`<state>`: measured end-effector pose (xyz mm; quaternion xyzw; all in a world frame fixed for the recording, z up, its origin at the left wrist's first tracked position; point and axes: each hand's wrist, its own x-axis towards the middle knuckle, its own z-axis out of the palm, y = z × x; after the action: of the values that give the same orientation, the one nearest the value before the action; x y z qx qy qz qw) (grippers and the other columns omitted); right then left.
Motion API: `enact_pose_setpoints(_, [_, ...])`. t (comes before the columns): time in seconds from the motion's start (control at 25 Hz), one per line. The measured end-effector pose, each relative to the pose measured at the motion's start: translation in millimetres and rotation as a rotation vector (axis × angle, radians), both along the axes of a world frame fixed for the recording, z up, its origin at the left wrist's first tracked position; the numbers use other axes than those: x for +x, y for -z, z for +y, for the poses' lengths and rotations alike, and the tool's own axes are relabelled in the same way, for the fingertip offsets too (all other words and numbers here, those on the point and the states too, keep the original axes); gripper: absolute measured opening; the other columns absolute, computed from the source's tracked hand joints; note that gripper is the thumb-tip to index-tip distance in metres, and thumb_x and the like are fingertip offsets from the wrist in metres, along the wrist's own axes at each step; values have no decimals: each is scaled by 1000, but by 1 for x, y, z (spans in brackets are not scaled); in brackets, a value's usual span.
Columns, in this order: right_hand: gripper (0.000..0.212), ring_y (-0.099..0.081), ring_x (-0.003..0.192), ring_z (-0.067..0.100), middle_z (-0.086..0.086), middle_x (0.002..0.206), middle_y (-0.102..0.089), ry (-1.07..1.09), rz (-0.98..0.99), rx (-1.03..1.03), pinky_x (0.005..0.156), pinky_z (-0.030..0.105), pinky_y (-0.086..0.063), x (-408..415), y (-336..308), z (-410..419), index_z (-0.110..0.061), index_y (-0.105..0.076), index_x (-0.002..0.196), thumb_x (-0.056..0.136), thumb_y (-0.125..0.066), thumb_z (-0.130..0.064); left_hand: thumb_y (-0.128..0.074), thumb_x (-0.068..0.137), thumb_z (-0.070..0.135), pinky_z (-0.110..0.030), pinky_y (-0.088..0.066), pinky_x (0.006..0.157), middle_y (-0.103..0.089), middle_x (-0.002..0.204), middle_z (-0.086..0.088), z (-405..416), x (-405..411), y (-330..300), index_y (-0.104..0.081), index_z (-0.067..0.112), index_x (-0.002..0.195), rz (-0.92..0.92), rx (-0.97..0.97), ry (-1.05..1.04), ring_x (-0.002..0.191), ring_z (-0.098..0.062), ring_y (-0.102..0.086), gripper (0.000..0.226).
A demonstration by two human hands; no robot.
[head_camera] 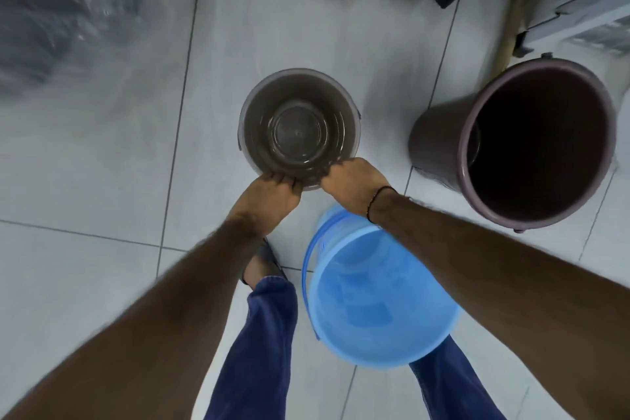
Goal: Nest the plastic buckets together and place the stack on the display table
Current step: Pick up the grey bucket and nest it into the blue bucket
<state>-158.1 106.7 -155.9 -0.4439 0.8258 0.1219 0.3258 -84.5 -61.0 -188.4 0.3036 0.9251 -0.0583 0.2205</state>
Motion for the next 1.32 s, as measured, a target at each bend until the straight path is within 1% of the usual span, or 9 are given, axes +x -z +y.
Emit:
enact_pose_setpoints(0.08, [27, -66, 103, 28, 9, 108, -71, -68, 34, -6, 88, 37, -53, 0, 2, 4, -13, -69, 110, 89, -56, -3, -68, 80, -1, -36, -53, 99, -69, 121, -18, -1, 4, 2, -59, 1, 127, -12, -25, -45, 107, -30, -67, 48])
enact_pose_setpoints(0.12, [26, -66, 101, 28, 8, 106, -71, -88, 28, 9, 85, 37, -54, -1, 0, 5, -13, -69, 109, 89, -57, -2, -65, 82, -1, -37, -51, 101, -67, 124, -18, 0, 5, 0, -56, 1, 130, -8, -55, -38, 110, -30, -66, 48])
enact_pose_setpoints(0.2, [22, -69, 92, 29, 8, 99, -72, -113, 3, 28, 75, 37, -55, -7, -10, 7, -13, -70, 103, 88, -57, -2, -64, 83, 1, -33, -56, 89, -73, 114, -12, 3, 3, -12, -61, 5, 124, -24, -105, 9, 97, -26, -71, 42])
enact_pose_setpoints(0.32, [24, -69, 91, 34, 10, 100, -72, -102, 1, 0, 71, 37, -54, -19, -36, 14, -12, -70, 102, 88, -54, -2, -64, 80, 2, -32, -60, 72, -76, 99, -8, 10, -4, -46, -65, 9, 116, -99, -137, -36, 81, -24, -73, 37])
enact_pose_setpoints(0.56, [29, -68, 94, 33, 8, 103, -70, -81, 45, -95, 72, 36, -53, -39, -154, 56, -18, -68, 107, 87, -52, -3, -63, 86, 11, -39, -61, 73, -71, 103, -12, 37, -16, -173, -54, 9, 126, -123, -52, -251, 85, -30, -70, 42])
enact_pose_setpoints(0.8, [31, -67, 97, 29, 1, 105, -69, -73, 54, -179, 72, 38, -53, -10, -299, 112, -26, -65, 107, 86, -52, -8, -73, 69, 7, -32, -57, 70, -75, 88, -7, 102, 31, -345, -68, 9, 104, 7, -40, -357, 78, -26, -71, 36])
enact_pose_setpoints(0.96, [27, -68, 97, 28, 0, 108, -69, -150, 32, -210, 69, 38, -54, 50, -363, 159, -24, -67, 107, 88, -54, -8, -80, 55, 7, -30, -58, 67, -74, 79, -5, 163, 111, -406, -74, 8, 95, 33, 0, -447, 70, -24, -70, 40])
enact_pose_setpoints(1.12, [28, -66, 100, 28, 4, 108, -69, -289, -53, -91, 73, 39, -54, 103, -346, 195, -19, -67, 105, 85, -54, -5, -70, 61, 5, -32, -59, 67, -74, 80, -8, 215, 177, -381, -72, 7, 93, -60, 40, -504, 71, -26, -69, 32])
enact_pose_setpoints(1.32, [18, -69, 92, 29, 6, 100, -73, -309, -102, 23, 69, 38, -54, 151, -253, 216, -17, -70, 95, 87, -55, -9, -82, 62, 19, -29, -57, 69, -75, 82, -3, 250, 220, -282, -73, 12, 91, -212, 31, -513, 75, -21, -70, 30])
